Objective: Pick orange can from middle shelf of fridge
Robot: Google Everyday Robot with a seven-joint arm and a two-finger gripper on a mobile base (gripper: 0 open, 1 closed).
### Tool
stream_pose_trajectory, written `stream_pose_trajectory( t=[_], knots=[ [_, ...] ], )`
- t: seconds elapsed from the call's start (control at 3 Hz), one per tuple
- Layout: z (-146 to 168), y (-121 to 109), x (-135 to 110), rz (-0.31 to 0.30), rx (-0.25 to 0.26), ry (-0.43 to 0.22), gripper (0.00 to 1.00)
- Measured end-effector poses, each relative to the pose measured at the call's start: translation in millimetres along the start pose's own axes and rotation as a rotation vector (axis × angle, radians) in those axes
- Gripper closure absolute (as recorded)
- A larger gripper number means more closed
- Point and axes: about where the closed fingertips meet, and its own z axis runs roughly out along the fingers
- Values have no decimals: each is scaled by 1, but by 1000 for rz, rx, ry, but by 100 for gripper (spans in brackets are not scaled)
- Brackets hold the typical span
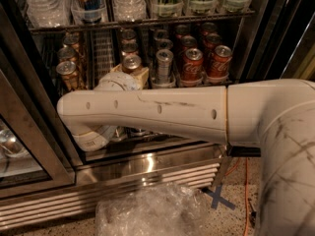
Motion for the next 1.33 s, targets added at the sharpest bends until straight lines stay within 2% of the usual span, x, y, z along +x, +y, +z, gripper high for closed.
stream_pose_trajectory(
  t=[0.33, 1.0, 1.33],
  knots=[
    [-7, -2, 1, 18, 19, 13, 100],
    [-12, -3, 2, 33, 30, 25, 100],
    [-31, 8, -5, 27, -12, 32, 100]
  ],
)
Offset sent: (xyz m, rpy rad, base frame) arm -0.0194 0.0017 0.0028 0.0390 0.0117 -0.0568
